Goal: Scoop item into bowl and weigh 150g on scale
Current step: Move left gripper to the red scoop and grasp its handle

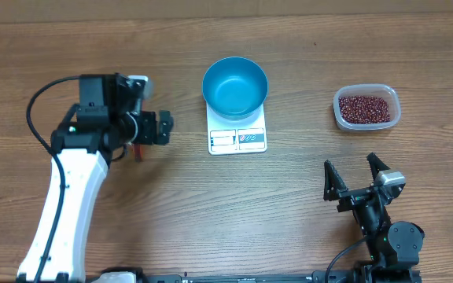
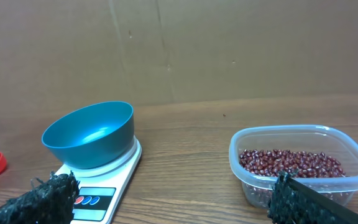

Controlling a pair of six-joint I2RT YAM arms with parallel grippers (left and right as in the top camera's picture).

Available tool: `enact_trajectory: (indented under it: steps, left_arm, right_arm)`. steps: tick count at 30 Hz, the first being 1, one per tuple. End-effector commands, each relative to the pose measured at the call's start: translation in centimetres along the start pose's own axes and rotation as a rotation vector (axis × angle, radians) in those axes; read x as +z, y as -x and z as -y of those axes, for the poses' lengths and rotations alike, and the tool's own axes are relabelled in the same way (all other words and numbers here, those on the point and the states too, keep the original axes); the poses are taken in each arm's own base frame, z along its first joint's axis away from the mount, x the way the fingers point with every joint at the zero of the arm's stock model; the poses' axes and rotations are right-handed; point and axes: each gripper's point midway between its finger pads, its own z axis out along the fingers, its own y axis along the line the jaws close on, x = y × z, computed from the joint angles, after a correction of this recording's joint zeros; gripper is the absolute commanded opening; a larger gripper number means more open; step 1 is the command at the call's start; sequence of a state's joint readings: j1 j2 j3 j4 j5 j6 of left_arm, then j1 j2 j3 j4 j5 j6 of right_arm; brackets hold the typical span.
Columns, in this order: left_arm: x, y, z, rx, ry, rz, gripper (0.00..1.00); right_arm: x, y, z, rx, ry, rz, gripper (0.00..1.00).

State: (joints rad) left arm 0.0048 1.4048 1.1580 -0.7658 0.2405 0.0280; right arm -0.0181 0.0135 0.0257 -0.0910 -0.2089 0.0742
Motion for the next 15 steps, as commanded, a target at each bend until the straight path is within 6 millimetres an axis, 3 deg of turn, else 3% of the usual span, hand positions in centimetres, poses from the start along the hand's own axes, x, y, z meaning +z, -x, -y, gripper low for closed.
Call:
enact_trajectory:
  steps: [1,4,9,15]
  left_arm:
    - [1.1,1.0,-3.5,-0.062,0.069,0.008,1.0]
    - [2.5,1.5,-5.9,-0.1,0.097,0.021,0.97]
    - [5.3,2.2,-9.4,-0.096,0.134,0.041,0.74]
    - [9.1,2.3,-11.1,-0.078,0.139,0.039,0.69]
  right_arm:
    - [0.0,0.0,0.0,-0.002,0.0,0.008,1.0]
    - [0.0,0.0,0.0,-0.002,0.0,0.008,1.0]
    - [0.0,0.0,0.0,-0.002,0.0,0.008,1.0]
    - [0.0,0.0,0.0,-0.002,0.0,0.008,1.0]
